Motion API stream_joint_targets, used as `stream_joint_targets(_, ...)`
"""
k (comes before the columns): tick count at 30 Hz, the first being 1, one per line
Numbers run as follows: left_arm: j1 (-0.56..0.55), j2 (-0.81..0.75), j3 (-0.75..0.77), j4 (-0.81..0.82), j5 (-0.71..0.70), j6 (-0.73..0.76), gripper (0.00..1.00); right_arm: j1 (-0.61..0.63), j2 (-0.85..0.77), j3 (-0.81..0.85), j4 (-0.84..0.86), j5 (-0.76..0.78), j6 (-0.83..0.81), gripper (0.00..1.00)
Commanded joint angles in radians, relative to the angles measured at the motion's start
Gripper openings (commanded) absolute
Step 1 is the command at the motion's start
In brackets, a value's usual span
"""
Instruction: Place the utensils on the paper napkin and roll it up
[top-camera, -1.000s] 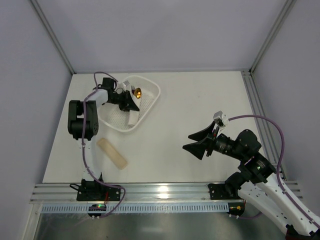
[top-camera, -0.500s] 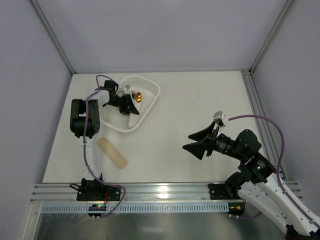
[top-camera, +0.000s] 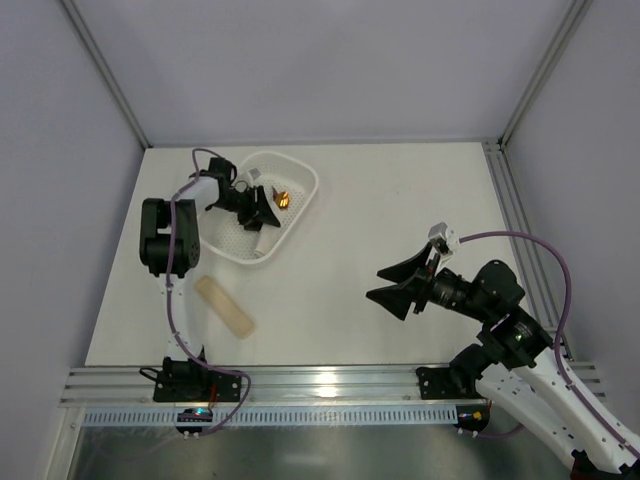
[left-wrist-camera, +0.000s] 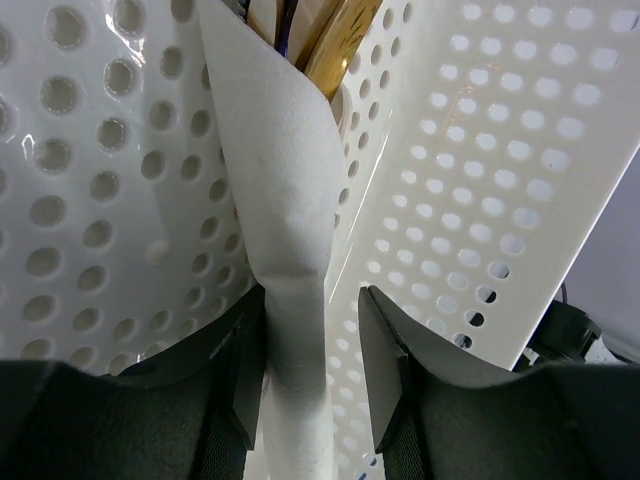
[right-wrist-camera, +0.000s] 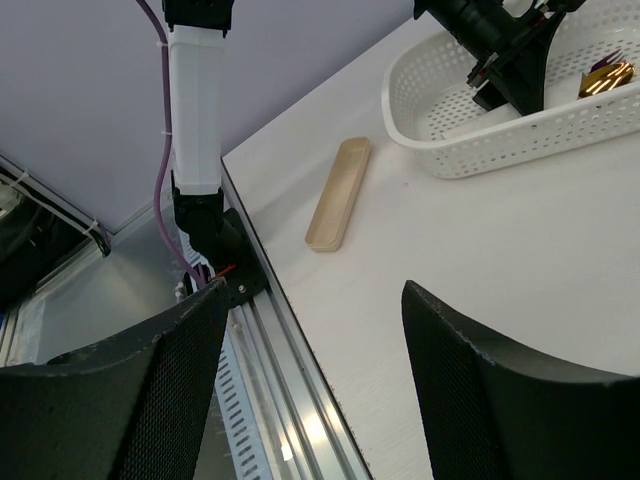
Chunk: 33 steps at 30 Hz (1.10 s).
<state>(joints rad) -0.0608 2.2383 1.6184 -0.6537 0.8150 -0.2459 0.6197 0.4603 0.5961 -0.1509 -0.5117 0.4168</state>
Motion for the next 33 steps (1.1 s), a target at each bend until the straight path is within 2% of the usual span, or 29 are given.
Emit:
stream_joint_targets(1,0.006,-0.028,-0.006,-0.031,-0.168,0.005,0.46,-0.002,-0.012,0.005,0.034,-0.010,-0.009,0.71)
stream_joint_targets(6,0.006,-0.086,-0.006,-0.020,-0.259,-0.036,0.49,-0.002,-0.017,0.007,0.034,-0.011,-0.007,0.71)
stream_joint_targets(10,0.006,-0.141,-0.006,0.006,-0.326,-0.070,0.57,-0.002,-0.022,0.004,0.031,-0.011,-0.009,0.71)
stream_joint_targets(19,0.006,-0.219,0.034,-0.026,-0.459,-0.087,0.57,-0.002,-0.026,0.005,0.028,-0.011,-0.007,0.71)
stream_joint_targets(23,0.007,-0.278,0.000,0.005,-0.464,-0.095,0.56,-0.001,-0.028,0.004,0.028,-0.008,-0.007,0.71)
stream_joint_targets(26,0.004,-0.312,-0.055,0.040,-0.401,-0.110,0.49,-0.002,-0.023,0.004,0.033,-0.010,-0.009,0.71)
stream_joint_targets(33,-0.001,-0.358,-0.224,0.114,-0.407,-0.142,0.26,-0.002,-0.017,0.004,0.036,-0.013,-0.009,0.71)
